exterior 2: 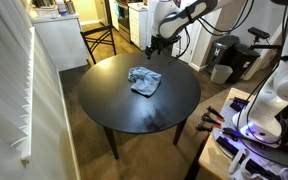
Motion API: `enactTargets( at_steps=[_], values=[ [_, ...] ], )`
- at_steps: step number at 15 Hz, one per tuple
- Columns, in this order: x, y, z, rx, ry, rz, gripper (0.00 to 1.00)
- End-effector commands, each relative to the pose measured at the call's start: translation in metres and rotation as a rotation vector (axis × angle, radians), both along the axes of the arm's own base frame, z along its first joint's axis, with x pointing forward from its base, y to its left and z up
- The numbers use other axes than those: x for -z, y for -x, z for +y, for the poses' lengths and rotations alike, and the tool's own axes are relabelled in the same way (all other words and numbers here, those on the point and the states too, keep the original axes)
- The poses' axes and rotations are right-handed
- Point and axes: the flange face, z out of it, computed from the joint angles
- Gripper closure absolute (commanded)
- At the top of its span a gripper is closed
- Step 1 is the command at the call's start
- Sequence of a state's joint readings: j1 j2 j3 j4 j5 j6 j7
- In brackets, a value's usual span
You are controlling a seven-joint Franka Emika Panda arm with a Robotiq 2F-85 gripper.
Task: Wipe the table with the blue towel
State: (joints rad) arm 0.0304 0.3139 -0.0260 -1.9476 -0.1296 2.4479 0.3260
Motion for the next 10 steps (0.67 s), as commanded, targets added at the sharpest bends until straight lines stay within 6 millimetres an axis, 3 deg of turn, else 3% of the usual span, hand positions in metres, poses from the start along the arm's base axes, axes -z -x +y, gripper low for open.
enactTargets(
  at_steps=[1,2,5,10],
  values=[
    [0.032,-0.024,-0.005,0.066,0.061,0.005,0.0],
    [0.02,-0.011,-0.005,0.033,0.032,0.003,0.0],
    [0.038,-0.023,-0.007,0.048,0.042,0.014,0.0],
    [0.035,-0.026,-0.007,0.048,0.043,0.008,0.0]
  ],
)
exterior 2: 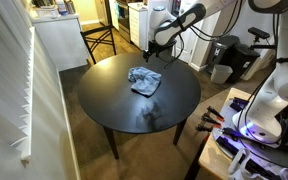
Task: Wipe the table with the blue towel
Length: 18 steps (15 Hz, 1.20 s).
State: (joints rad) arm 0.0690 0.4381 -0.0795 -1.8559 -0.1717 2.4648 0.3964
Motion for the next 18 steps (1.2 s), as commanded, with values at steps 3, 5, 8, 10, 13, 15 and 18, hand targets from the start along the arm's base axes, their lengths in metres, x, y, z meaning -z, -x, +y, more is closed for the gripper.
enactTargets(
  at_steps=[3,5,8,10,13,15,18],
  values=[
    [0.027,-0.025,-0.003,0.087,0.028,0.039,0.0],
    [0.056,-0.051,-0.015,0.196,0.014,0.063,0.0],
    [0.106,-0.072,-0.03,0.28,-0.036,0.141,0.0],
    [0.13,-0.085,-0.038,0.328,-0.065,0.165,0.0],
    [0.161,-0.1,-0.045,0.421,-0.112,0.2,0.0],
    [0.173,-0.109,-0.048,0.472,-0.142,0.213,0.0],
    [0.186,-0.12,-0.049,0.528,-0.144,0.214,0.0]
  ],
)
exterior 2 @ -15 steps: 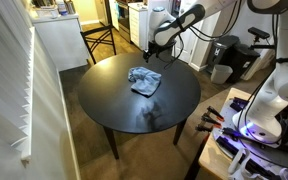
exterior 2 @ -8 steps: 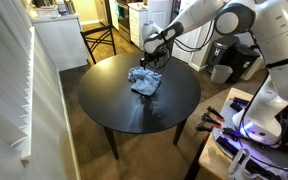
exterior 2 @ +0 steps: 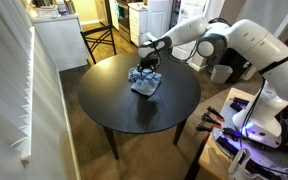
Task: Wipe the table with the blue towel
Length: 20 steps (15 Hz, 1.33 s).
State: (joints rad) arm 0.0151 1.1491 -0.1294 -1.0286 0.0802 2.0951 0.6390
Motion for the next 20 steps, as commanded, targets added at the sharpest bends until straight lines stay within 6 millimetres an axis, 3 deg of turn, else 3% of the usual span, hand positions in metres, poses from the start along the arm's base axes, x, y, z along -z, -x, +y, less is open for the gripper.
enactTargets(
  at_steps=[1,4,5,6,10,17,20],
  values=[
    [0.015,-0.015,-0.003,0.085,-0.008,0.005,0.0],
    [0.033,-0.015,-0.009,0.134,0.01,0.028,0.0],
    [0.038,-0.015,-0.012,0.138,0.007,0.033,0.25],
    [0.04,-0.014,-0.014,0.14,-0.002,0.039,0.27],
    [0.047,-0.014,-0.017,0.146,0.001,0.043,0.53],
    [0.038,-0.017,-0.014,0.143,-0.012,0.035,0.96],
    [0.035,-0.018,-0.014,0.141,-0.011,0.027,0.95]
  ],
)
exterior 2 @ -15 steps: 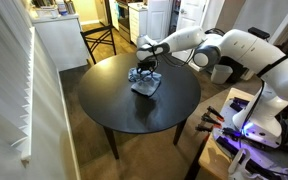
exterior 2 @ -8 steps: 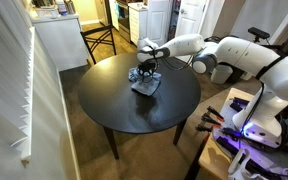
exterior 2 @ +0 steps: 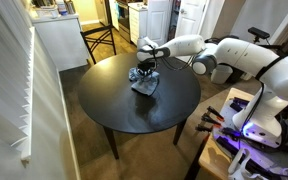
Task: Wipe the table with the blue towel
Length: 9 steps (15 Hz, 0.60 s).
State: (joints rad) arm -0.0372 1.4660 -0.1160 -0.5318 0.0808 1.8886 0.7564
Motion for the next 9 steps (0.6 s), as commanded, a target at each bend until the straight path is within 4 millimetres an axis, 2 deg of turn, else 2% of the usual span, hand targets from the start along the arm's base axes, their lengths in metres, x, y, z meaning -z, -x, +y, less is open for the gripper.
enactTargets(
  at_steps=[1,6,7,9],
  values=[
    [-0.007,-0.001,-0.003,0.022,-0.009,-0.003,0.96],
    [-0.017,-0.005,-0.005,0.025,-0.015,-0.028,0.95],
    [-0.013,-0.005,-0.001,0.0,0.001,-0.026,0.84],
    [-0.015,-0.006,-0.002,0.001,0.0,-0.029,0.84]
  ],
)
